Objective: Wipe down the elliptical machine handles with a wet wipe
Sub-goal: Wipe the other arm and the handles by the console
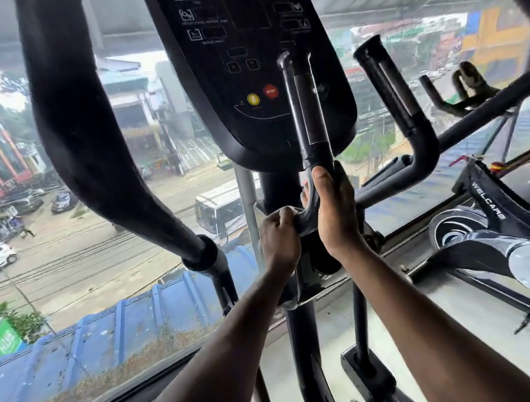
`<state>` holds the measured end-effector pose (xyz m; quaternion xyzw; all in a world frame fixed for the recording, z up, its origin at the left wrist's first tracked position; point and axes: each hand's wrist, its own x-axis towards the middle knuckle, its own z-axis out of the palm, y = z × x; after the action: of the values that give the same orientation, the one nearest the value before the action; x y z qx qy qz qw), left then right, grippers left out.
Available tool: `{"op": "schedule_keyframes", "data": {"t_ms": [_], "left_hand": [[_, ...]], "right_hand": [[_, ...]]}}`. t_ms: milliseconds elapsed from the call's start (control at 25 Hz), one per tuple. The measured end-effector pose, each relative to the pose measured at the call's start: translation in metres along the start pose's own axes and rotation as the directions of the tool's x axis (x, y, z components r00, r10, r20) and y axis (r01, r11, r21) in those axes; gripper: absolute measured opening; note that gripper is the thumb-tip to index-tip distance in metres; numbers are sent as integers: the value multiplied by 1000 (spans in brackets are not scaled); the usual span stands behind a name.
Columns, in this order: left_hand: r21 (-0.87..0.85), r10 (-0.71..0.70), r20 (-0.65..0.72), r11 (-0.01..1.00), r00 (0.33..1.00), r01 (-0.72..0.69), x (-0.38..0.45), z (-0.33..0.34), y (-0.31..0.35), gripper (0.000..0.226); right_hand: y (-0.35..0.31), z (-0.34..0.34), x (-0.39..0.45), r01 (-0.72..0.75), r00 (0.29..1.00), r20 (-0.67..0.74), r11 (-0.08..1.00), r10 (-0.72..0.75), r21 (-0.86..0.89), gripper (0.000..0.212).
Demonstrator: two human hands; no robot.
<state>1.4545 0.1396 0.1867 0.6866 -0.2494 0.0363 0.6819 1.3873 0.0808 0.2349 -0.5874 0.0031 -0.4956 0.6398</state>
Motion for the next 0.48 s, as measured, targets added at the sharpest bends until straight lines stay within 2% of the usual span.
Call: {"op": "schedule_keyframes", "data": {"t_ms": [280,320,400,480], "left_hand": [[-164,6,148,986,989,18,-30,8,60,44],[-199,-6,172,979,985,41,-34,9,70,49],[-228,-42,219,969,975,93,-39,10,93,67],[-237,-40,249,966,968,101,-40,11,122,75]], "right_hand": [[-12,-14,-9,-47,996,72,996,53,-71,28],[-14,-20,-12,-3,1000,24,993,6,-117,33],[-21,-33,-20,203,974,-44,949,-220,-243,31],[-29,-40,-28,440,897,126,835,-423,-330,34]]}}
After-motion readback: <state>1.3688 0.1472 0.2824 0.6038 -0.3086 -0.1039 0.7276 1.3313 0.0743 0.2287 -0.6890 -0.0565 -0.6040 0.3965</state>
